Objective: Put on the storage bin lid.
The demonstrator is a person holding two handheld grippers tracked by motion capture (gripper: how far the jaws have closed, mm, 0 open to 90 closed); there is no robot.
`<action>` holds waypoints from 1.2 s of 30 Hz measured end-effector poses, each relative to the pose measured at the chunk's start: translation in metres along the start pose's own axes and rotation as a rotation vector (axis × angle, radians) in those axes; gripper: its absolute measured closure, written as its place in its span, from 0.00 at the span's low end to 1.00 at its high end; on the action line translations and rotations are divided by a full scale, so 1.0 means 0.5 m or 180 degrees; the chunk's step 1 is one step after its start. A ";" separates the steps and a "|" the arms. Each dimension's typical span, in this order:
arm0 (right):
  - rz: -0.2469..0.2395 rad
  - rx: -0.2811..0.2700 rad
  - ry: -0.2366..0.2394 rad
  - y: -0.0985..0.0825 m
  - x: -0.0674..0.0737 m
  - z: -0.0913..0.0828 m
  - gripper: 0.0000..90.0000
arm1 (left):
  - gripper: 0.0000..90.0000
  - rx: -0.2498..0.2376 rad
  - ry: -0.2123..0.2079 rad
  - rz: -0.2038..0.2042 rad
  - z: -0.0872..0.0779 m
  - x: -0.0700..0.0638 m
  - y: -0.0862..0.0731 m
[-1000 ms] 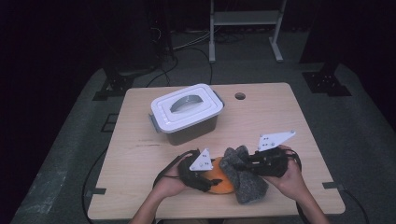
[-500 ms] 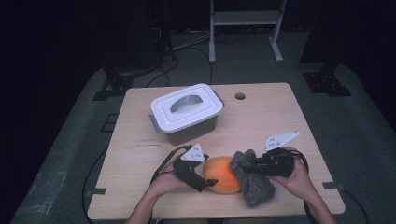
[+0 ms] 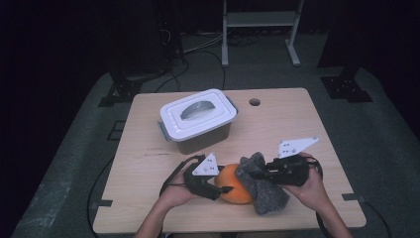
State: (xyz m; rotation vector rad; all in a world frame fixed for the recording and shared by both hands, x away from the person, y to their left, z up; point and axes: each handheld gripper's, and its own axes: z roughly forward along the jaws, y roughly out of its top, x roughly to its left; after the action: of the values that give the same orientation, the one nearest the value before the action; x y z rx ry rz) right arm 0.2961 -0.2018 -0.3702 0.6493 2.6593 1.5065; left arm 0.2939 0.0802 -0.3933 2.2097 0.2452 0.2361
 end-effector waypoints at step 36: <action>0.0294 -0.0134 0.0242 -0.030 -0.029 0.010 0.86 | 0.43 0.0080 -0.0090 -0.0063 -0.025 0.018 -0.005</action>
State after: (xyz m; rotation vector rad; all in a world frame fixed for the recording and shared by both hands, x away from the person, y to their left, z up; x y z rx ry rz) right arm 0.3055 -0.2098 -0.3877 0.7364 2.6789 1.6374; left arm 0.2992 0.0935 -0.3873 2.2330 0.2558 0.1918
